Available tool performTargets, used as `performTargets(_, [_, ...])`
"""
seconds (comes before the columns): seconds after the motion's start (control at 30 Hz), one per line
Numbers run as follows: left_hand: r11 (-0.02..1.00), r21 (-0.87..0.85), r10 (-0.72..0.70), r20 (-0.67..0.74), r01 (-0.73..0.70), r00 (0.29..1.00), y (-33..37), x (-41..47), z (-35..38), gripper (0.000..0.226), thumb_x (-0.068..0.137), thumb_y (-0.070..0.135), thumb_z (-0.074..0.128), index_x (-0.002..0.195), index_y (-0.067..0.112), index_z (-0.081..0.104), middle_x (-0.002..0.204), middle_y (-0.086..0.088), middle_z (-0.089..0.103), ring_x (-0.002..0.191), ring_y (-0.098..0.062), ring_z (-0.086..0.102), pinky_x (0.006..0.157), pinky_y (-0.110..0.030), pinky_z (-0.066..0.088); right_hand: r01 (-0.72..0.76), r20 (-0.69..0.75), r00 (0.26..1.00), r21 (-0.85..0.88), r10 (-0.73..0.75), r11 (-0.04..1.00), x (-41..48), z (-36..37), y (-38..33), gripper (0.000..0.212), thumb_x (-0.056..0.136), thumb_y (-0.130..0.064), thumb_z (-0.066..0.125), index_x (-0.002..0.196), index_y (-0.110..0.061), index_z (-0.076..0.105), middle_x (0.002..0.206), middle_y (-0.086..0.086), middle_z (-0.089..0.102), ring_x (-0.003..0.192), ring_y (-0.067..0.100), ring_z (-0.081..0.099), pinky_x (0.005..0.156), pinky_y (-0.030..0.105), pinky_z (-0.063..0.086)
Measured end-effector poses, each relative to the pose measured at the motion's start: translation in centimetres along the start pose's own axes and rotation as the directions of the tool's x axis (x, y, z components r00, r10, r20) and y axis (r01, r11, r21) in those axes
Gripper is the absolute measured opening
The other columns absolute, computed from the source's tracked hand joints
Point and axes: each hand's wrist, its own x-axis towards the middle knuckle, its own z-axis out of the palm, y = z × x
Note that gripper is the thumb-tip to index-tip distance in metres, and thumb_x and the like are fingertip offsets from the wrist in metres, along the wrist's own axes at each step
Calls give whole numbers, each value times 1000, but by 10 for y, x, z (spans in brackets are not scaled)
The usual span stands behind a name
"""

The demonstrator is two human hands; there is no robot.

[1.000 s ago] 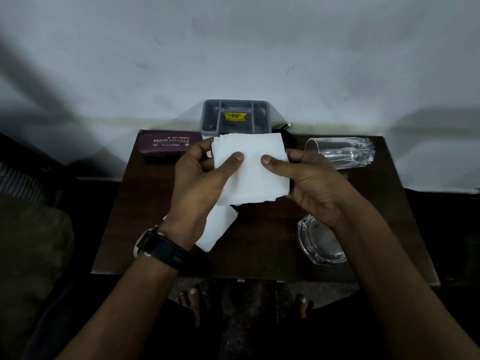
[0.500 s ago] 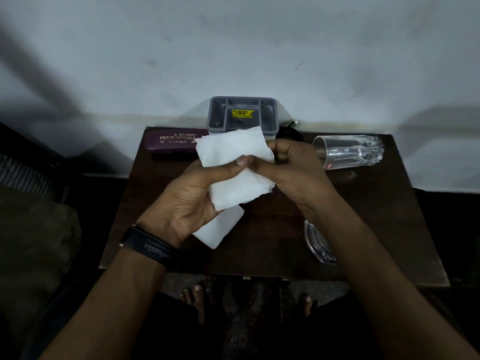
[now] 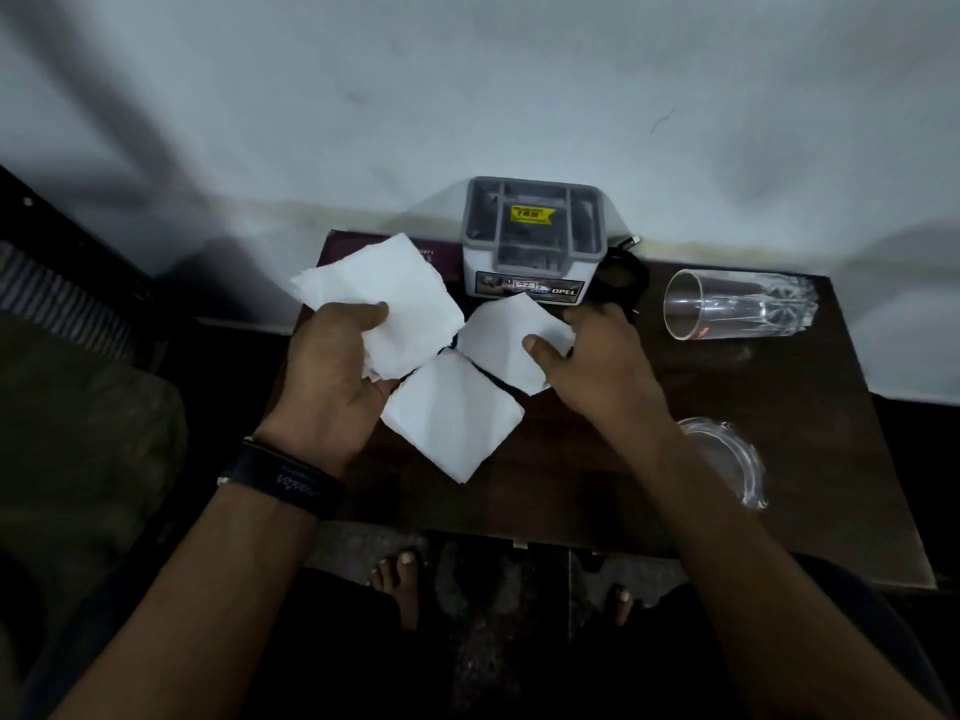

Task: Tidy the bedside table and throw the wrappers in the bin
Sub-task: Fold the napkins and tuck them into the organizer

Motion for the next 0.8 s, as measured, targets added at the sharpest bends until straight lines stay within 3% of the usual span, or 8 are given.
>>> performTargets(0.13, [1000, 7, 4, -27, -4, 1000, 2, 1, -3, 27, 98, 2, 59, 122, 7, 70, 114, -9, 79, 101, -28, 77, 83, -42, 65, -53, -34, 998, -19, 53, 998, 2, 4, -4, 56, 88, -48, 73, 133, -18, 60, 135, 15, 44, 127, 39, 45, 108, 47, 44])
performTargets(0.23, [1000, 8, 8, -38, -7, 999, 1, 1, -2, 19, 97, 2, 60, 111, 10, 71, 108, -8, 79, 98, -27, 76, 86, -45, 63, -89, 19, 996, 39, 88, 995, 6, 6, -1, 32, 85, -46, 76, 108, -25, 71, 129, 11, 49, 124, 34, 48, 106, 45, 46])
performTargets(0.3, [1000, 14, 17, -28, -17, 999, 0, 2, -2, 21, 96, 2, 61, 113, 10, 71, 111, -9, 79, 103, -30, 76, 90, -48, 62, -74, 45, 997, 104, 70, 992, 10, 6, 0, 16, 82, -43, 77, 88, -30, 71, 120, 8, 60, 118, 29, 56, 96, 39, 51])
performTargets(0.4, [999, 46, 25, -17, -24, 1000, -2, 3, -1, 20, 95, 3, 62, 111, 11, 71, 114, -10, 78, 109, -32, 74, 97, -52, 59, -16, 42, 999, 315, 3, 949, 9, -5, -5, 12, 85, -31, 80, 89, -27, 70, 101, 0, 70, 89, 14, 67, 68, 26, 52])
performTargets(0.53, [996, 80, 26, -23, -25, 999, -3, 1, 1, 15, 95, 4, 63, 107, 9, 72, 113, -11, 78, 110, -33, 73, 98, -52, 59, -75, 146, 988, 761, -57, 644, 0, -34, -23, 20, 86, -11, 81, 103, -18, 72, 102, 4, 78, 92, 20, 77, 77, 41, 65])
performTargets(0.63, [994, 111, 12, 12, -13, 1000, -6, 1, 1, 22, 96, 5, 63, 116, 6, 72, 117, -13, 77, 108, -32, 74, 92, -46, 62, -153, 229, 958, 920, -175, 362, -9, -57, -30, 35, 81, -7, 75, 115, -10, 69, 106, 6, 78, 96, 19, 76, 74, 33, 64])
performTargets(0.73, [991, 132, -38, 74, 28, 997, -9, -3, 6, 26, 97, 2, 61, 120, 3, 71, 114, -14, 78, 99, -30, 76, 75, -37, 65, -182, 259, 921, 946, -292, 267, -18, -68, -35, 43, 80, -8, 68, 122, -6, 67, 110, 6, 78, 100, 18, 75, 77, 27, 62])
performTargets(0.8, [986, 159, -68, 158, 42, 985, -15, -7, 10, 29, 94, 1, 61, 121, 1, 71, 117, -18, 76, 108, -39, 73, 87, -47, 63, -193, 283, 902, 940, -327, 281, -21, -66, -37, 47, 80, -9, 68, 127, -4, 65, 114, 7, 77, 104, 19, 75, 79, 29, 62])
